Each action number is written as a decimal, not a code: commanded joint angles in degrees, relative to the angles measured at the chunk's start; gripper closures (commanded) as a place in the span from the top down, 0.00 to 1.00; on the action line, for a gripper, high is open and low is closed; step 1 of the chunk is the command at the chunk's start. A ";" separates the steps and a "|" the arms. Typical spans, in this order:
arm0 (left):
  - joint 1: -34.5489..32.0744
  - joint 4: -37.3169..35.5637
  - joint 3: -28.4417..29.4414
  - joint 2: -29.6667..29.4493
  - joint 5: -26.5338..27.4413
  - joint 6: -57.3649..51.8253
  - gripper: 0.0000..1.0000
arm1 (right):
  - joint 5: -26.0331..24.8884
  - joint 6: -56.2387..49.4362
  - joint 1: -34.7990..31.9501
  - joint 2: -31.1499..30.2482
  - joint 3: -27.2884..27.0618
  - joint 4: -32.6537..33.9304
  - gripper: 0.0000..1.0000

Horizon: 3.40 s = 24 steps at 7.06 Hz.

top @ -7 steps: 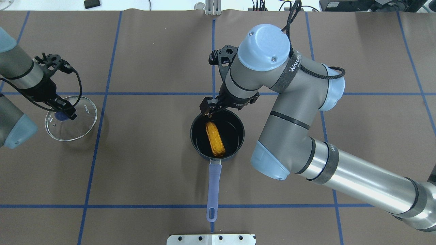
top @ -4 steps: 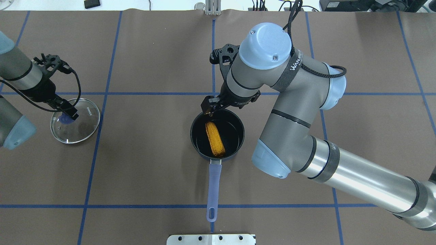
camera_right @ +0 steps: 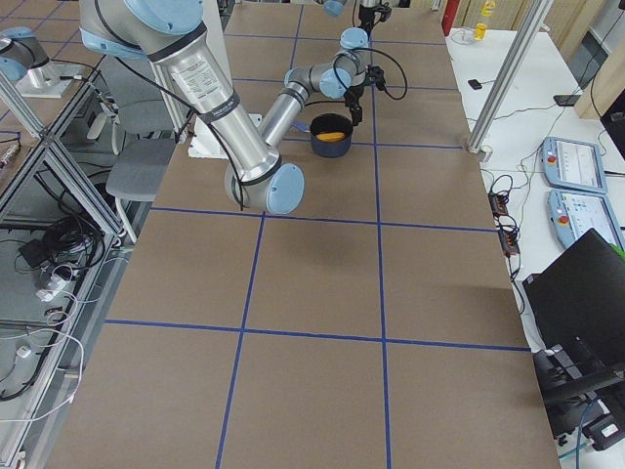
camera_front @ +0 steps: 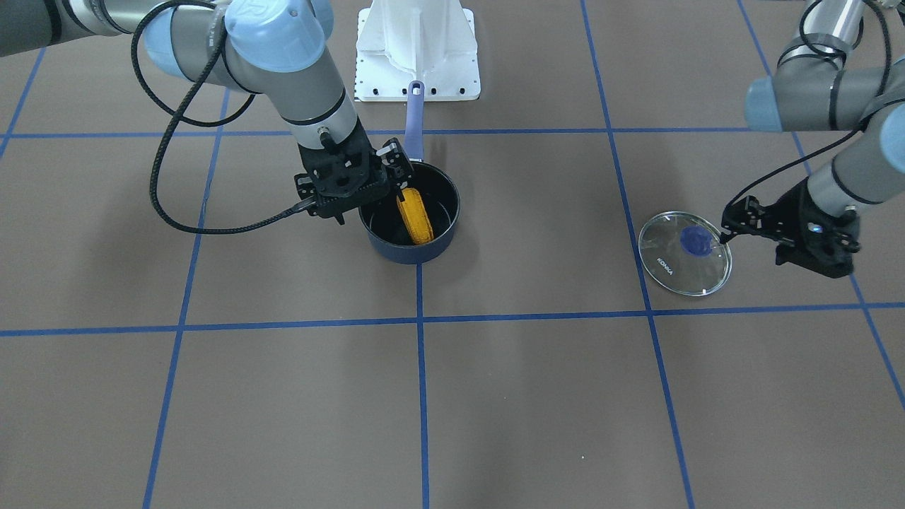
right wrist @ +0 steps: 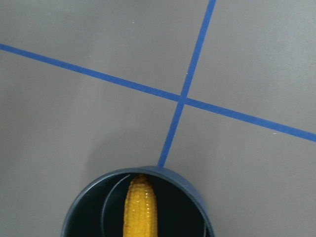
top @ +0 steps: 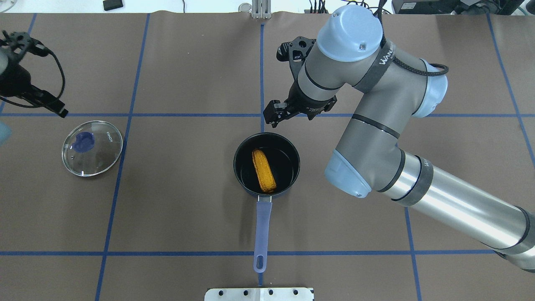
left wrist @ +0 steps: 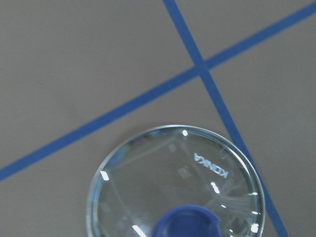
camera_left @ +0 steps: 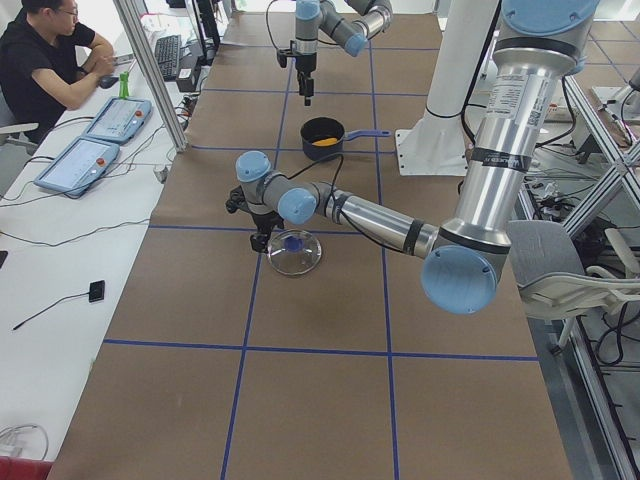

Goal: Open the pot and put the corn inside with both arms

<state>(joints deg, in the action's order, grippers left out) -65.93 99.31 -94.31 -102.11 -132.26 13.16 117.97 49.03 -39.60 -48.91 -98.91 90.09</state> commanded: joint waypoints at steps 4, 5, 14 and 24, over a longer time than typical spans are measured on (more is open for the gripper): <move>-13.69 -3.34 -2.63 9.54 -3.53 -10.14 0.99 | -5.28 -1.21 -7.59 -6.18 -2.94 0.70 1.00; -14.83 -3.60 -5.16 11.91 -3.53 -10.52 0.99 | -5.38 -1.22 -8.29 -6.20 -3.30 0.88 1.00; -15.02 -4.04 -5.89 13.34 -3.44 -10.26 0.99 | 11.66 -45.60 -46.35 -39.63 -3.04 12.22 1.00; -15.72 -4.48 -5.53 13.25 -3.61 -9.82 0.99 | 12.37 -45.60 -46.27 -48.12 2.33 -2.55 1.00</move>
